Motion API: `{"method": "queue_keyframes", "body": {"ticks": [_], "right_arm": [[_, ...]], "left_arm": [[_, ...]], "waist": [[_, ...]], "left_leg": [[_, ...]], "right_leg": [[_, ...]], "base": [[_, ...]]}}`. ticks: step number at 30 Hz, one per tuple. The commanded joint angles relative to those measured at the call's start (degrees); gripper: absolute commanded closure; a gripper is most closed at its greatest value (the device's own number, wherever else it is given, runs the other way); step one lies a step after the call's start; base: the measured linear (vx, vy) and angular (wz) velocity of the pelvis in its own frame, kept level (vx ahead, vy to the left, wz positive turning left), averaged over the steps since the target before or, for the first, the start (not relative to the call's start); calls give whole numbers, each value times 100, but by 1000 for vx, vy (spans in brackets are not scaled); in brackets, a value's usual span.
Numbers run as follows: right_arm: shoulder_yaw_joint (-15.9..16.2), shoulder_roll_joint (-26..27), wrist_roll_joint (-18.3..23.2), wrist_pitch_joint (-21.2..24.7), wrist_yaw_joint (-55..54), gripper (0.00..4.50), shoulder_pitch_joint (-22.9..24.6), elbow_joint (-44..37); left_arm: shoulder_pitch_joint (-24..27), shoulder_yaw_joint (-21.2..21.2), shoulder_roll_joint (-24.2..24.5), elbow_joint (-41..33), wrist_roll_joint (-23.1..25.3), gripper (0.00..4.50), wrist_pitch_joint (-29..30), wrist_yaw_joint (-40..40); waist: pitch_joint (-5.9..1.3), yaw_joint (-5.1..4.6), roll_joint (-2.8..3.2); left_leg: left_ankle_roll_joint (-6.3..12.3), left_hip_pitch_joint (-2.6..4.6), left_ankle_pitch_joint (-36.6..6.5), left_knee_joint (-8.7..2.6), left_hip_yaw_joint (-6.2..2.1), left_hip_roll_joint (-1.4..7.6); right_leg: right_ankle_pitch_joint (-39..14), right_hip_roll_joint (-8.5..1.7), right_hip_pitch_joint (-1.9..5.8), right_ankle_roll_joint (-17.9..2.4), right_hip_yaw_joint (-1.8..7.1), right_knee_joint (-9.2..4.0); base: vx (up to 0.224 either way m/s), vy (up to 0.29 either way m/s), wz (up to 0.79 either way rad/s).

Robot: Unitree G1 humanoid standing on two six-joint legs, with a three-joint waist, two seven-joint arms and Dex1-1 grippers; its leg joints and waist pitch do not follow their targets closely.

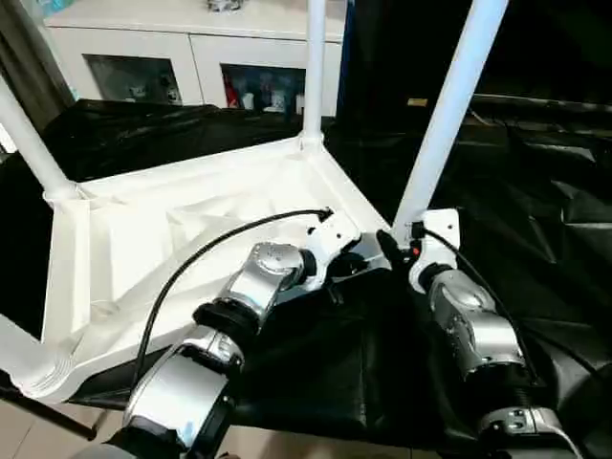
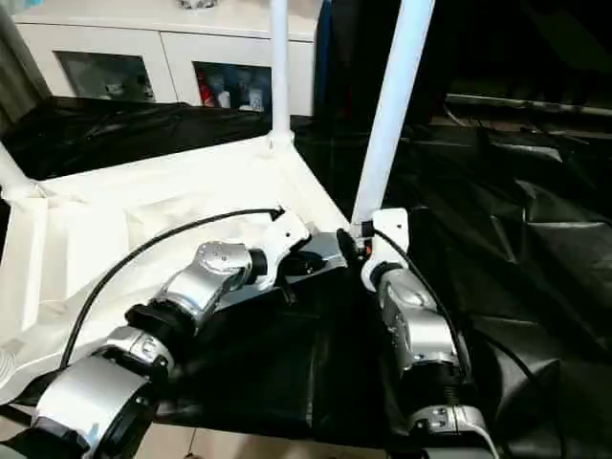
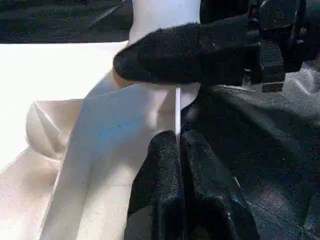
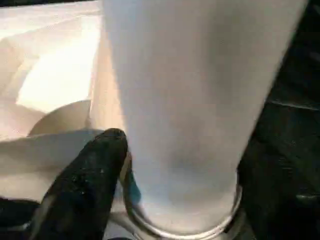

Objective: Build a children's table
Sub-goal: Rotate leg to tighten

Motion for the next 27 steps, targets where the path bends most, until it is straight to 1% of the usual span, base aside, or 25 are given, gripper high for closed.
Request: {"method": "queue_keyframes", "body": {"ticks": [1,2,3,4,5,6,7,8,9,10,11,12,14,16,17,18,19,20,21,22,23,24,27], "right_arm": [[514,8,105,171,741,100,3,-75],[622,-186,169,210,1251,100,89,-280],[713,-308,187,217,1522,100,148,-402],[885,-503,160,172,1885,100,247,-560],[911,-532,154,158,1936,100,262,-582],[1054,-690,124,79,2219,100,345,-705],[1247,-966,260,55,2835,100,521,-1002],[1270,-1023,334,79,2992,100,565,-1089],[1273,-1031,344,83,3014,100,571,-1101],[1238,-1164,532,156,3369,100,633,-1286],[1236,-1175,543,160,3395,100,636,-1296],[1224,-1250,614,186,3562,100,654,-1361],[1213,-1469,776,269,4050,100,675,-1472],[1213,-1506,796,284,4134,100,683,-1499],[1240,-1653,908,355,4444,100,721,-1618],[1251,-1704,947,380,4551,100,738,-1664],[1251,-1704,947,380,4551,100,738,-1664],[1263,-1749,977,416,4646,100,749,-1698],[1262,-1778,989,440,4721,100,755,-1719],[1258,-1796,996,454,4764,115,764,-1733],[1268,-1818,1005,468,4818,125,769,-1740],[1273,-1832,1012,475,4847,125,772,-1745],[1294,-1861,1051,498,4934,151,773,-1749]], "left_arm": [[28,-195,-120,81,-62,450,8,-569],[58,-220,13,43,-62,450,22,-851],[73,-230,81,23,-64,450,21,-979],[96,-253,174,-2,-62,450,15,-1139],[100,-257,188,-7,-61,450,13,-1163],[122,-282,266,-33,-60,450,3,-1298],[162,-330,437,-84,-68,450,-25,-1623],[174,-345,485,-103,-74,450,-34,-1727],[176,-347,491,-106,-74,450,-35,-1742],[219,-411,677,-198,-91,450,-67,-2107],[223,-416,693,-207,-94,450,-73,-2140],[250,-444,792,-263,-118,450,-111,-2347],[380,-536,1124,-550,-257,450,-113,-3170],[408,-548,1174,-612,-282,450,-110,-3325],[501,-545,1338,-822,-406,450,-34,-3745],[522,-531,1381,-871,-441,450,-10,-3822],[522,-531,1381,-871,-441,450,-10,-3822],[522,-512,1411,-872,-449,450,-19,-3838],[517,-497,1435,-859,-447,450,-33,-3849],[518,-491,1447,-857,-444,450,-37,-3855],[514,-477,1452,-846,-445,450,-38,-3839],[517,-474,1457,-857,-451,450,-29,-3838],[536,-462,1474,-919,-494,450,15,-3836]], "waist": [[-228,-44,-35],[-237,-32,-35],[-240,-20,-46],[-244,-17,-51],[-259,-8,-95],[-271,0,-75],[-273,-2,-115],[-273,23,-113],[-262,21,-109],[-261,13,-138],[-261,30,-134],[-245,25,-124],[-233,35,-108],[-232,52,-77],[-241,71,-86],[-243,84,-94],[-235,85,-93],[-251,96,-76],[-249,105,-77],[-243,108,-104],[-241,125,-105],[-245,127,-118],[-247,156,-125]], "left_leg": [[170,8,-1778,-429,-87,111],[217,12,-1726,-420,-85,114],[299,9,-1638,-411,-75,121],[331,-2,-1562,-400,-71,118],[405,-24,-1373,-386,-71,117],[467,-21,-1183,-367,-62,124],[512,-24,-1104,-355,-52,125],[611,-29,-988,-346,-50,123],[677,-42,-976,-349,-45,126],[686,-42,-980,-347,-42,129],[699,-39,-995,-352,-51,136],[685,-40,-1038,-364,-53,144],[612,-17,-1143,-379,-51,166],[546,10,-1182,-386,-39,197],[497,32,-1178,-385,-39,207],[517,16,-1138,-385,-38,213],[528,7,-1125,-387,-35,204],[533,27,-1099,-377,-25,205],[522,33,-1106,-378,-24,209],[502,16,-1111,-376,-22,198],[478,17,-1119,-372,-20,194],[472,12,-1105,-370,-20,190],[448,16,-1039,-366,-23,186]], "right_leg": [[-1854,-244,212,-942,188,-476],[-1735,-246,226,-976,186,-462],[-1527,-244,239,-1018,193,-452],[-1414,-252,247,-1050,198,-434],[-1255,-264,280,-1093,195,-397],[-1019,-270,280,-1186,197,-377],[-879,-262,283,-1242,197,-362],[-689,-261,304,-1312,194,-338],[-688,-269,301,-1358,193,-340],[-741,-269,295,-1365,191,-345],[-867,-282,308,-1368,189,-345],[-1011,-278,303,-1367,185,-357],[-1205,-266,283,-1364,180,-369],[-1164,-256,255,-1407,188,-354],[-997,-253,258,-1478,192,-323],[-796,-251,274,-1538,195,-291],[-765,-240,273,-1539,191,-290],[-679,-248,259,-1569,194,-280],[-660,-250,253,-1588,194,-280],[-685,-250,266,-1581,192,-282],[-758,-266,266,-1558,199,-288],[-779,-268,272,-1543,200,-287],[-866,-277,273,-1480,205,-292]], "base": [[0,0,0],[0,0,0],[0,0,0],[0,0,0],[0,0,0],[0,0,0],[0,0,0],[0,0,0],[0,0,0],[0,0,0],[0,0,0],[0,0,0],[0,0,0],[0,0,0],[0,0,0],[0,0,0],[0,0,0],[0,0,0],[0,0,0],[0,0,0],[0,0,0],[0,0,0],[0,0,0]]}}
